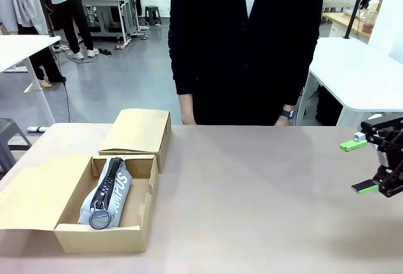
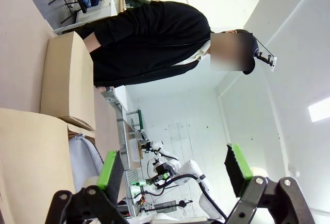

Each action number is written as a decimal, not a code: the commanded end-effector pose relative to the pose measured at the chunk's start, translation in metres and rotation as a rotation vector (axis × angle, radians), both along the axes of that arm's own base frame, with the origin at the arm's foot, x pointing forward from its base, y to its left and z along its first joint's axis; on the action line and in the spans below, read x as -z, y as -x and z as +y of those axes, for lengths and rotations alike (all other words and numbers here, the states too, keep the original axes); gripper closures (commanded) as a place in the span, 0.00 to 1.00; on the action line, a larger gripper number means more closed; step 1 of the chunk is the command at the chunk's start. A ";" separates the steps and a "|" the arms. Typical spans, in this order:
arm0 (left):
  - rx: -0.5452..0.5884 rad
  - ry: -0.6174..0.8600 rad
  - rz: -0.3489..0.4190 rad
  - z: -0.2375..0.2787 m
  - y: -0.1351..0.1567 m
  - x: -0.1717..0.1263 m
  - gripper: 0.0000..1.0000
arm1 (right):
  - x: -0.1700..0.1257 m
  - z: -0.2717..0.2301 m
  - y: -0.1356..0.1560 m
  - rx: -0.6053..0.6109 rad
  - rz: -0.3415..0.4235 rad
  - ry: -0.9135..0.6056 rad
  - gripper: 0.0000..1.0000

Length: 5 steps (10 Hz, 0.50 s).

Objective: Place items inside the box.
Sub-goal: Close the lid of the Mailer Box closest to the robot.

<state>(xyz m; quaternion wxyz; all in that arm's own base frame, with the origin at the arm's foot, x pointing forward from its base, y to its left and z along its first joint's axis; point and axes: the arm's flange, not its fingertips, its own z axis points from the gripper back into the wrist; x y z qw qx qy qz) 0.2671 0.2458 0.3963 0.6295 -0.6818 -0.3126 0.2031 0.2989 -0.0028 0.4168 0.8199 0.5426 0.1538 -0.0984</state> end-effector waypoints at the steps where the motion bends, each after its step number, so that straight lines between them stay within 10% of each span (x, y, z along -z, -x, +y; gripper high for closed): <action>1: 0.106 -0.097 -0.205 -0.031 -0.017 -0.008 0.00 | -0.003 0.002 -0.002 0.003 -0.010 -0.015 0.00; 5: 0.327 -0.375 -0.982 -0.095 -0.015 -0.010 0.00 | -0.003 0.002 -0.002 0.003 -0.010 -0.015 0.00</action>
